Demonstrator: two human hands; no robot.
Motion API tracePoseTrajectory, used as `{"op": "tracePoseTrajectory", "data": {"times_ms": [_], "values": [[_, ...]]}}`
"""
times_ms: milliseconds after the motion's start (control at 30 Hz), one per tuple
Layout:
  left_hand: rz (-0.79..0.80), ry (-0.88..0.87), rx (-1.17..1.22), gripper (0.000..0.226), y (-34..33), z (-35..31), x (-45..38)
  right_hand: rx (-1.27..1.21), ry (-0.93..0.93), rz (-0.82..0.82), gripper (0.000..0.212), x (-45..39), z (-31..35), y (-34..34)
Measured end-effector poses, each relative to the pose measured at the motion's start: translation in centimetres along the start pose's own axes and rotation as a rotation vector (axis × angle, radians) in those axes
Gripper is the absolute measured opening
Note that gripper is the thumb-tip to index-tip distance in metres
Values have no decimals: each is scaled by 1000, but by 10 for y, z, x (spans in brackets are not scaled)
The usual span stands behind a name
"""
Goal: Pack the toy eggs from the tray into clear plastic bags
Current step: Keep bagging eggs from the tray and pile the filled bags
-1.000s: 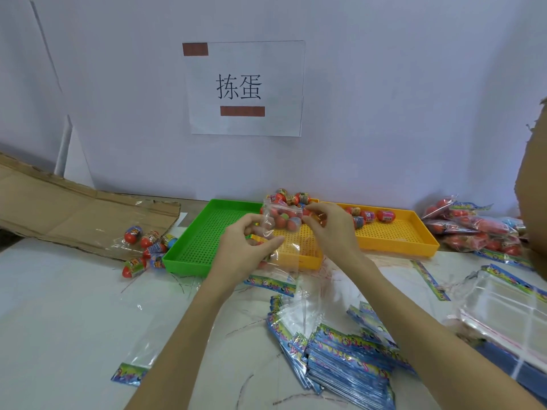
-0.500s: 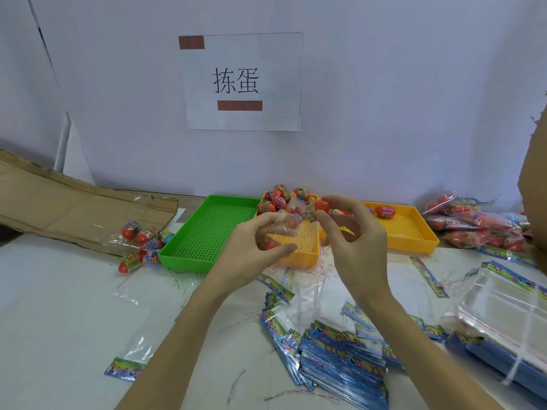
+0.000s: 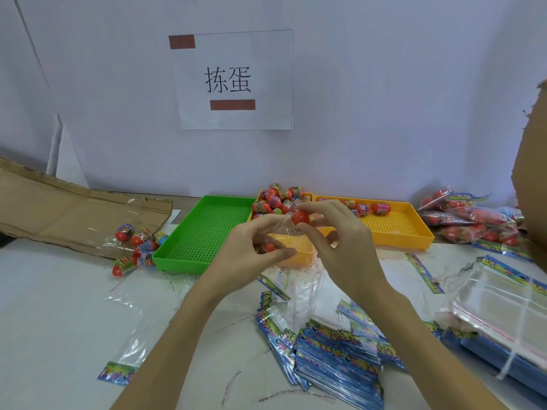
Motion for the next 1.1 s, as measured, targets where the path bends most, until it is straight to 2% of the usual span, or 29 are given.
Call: {"op": "tracePoseTrajectory", "data": {"times_ms": [267,433,567,633,667,733,833,967,1100], "values": [[-7,-10,23,50,3,-6,3,-124,-142,151,16,-1,-18,-11],[6,4,58,47,0,-1,1,-160,-187,187,10,-1,-25,-11],[21,16,100,52,-2,1,0,-250,-248,282,28,1,-25,-22],[24,9,102,46,-3,0,0,-304,-273,324,39,1,-24,-28],[12,4,90,41,-2,-1,0,-311,-264,350,38,2,-22,-31],[-35,-6,58,34,4,-3,2,-282,-213,413,24,4,-17,-37],[-75,7,64,33,10,0,4,-222,-199,490,31,8,-18,-47],[-71,28,48,31,6,1,2,-226,-233,473,34,8,-24,-47],[26,103,139,43,1,9,2,-225,-223,393,11,3,-23,-35]]}}
Point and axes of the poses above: each hand's wrist, its own x-axis away from the middle knuckle, its own y-axis out of the back of the hand, z = x × y, the point moved 10 cm from there along -x, towards the middle knuckle, and after that the axes turned 12 degrees about z, right-handed, at the moved point
